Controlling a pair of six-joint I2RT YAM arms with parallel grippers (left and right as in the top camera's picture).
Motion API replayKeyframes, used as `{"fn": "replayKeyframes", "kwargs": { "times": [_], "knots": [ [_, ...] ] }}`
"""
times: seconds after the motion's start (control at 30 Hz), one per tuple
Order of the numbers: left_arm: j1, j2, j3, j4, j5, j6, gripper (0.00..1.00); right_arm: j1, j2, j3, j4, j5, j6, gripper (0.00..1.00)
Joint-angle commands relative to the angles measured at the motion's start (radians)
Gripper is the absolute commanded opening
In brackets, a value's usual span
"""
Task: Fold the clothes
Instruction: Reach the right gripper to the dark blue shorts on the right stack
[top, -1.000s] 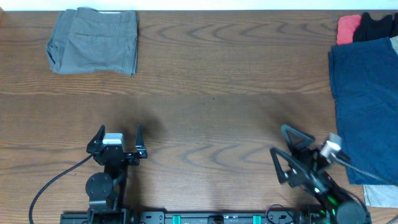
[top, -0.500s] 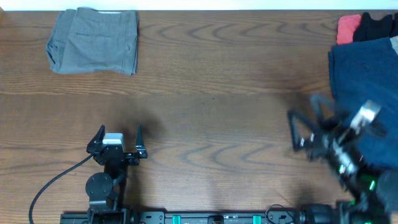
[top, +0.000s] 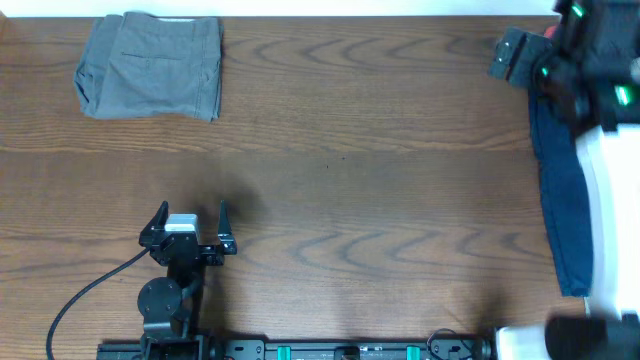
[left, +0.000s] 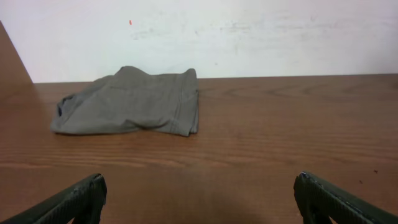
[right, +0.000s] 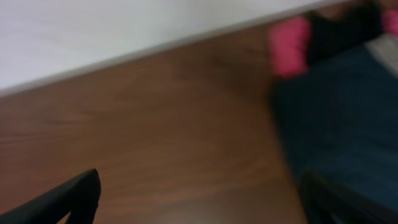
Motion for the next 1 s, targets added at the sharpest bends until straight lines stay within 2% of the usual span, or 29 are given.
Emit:
{"fn": "replayKeyframes", "kwargs": {
  "times": [0.0, 0.07, 0.17, 0.33, 0.57, 0.8, 0.87, 0.97],
  "knots": [
    [0.004, -0.006, -0.026, -0.018, -0.001, -0.008, 0.98, -0.013, 0.113, 0.083, -0.013, 0.221, -0.127, 0.99],
    [0.004, -0.006, -0.026, -0.018, -0.001, -0.008, 0.98, -0.016, 0.177, 0.084, 0.005, 0.249, -0.202, 0.99],
    [0.004, -0.006, -0.026, -0.018, -0.001, -0.008, 0.98, -0.025, 0.277, 0.084, 0.016, 0.389, -0.22, 0.99],
    [0.004, -0.006, -0.026, -0.018, -0.001, -0.008, 0.98, -0.049, 0.442, 0.084, 0.027, 0.492, -0.302, 0.99],
    [0.004, -0.006, -0.026, -0.018, -0.001, -0.008, 0.98, -0.078, 0.627, 0.084, 0.076, 0.568, -0.348, 0.98],
    [0.004, -0.006, -0.026, -0.018, -0.001, -0.008, 0.98, -0.101, 0.74, 0.084, 0.128, 0.605, -0.378, 0.94],
    [0.004, -0.006, -0.026, -0.018, -0.001, -0.008, 0.98, -0.106, 0.753, 0.084, 0.137, 0.605, -0.378, 0.89],
    [0.004, -0.006, -0.026, -0.018, -0.001, -0.008, 0.98, -0.116, 0.765, 0.084, 0.159, 0.605, -0.378, 0.68]
  ]
}}
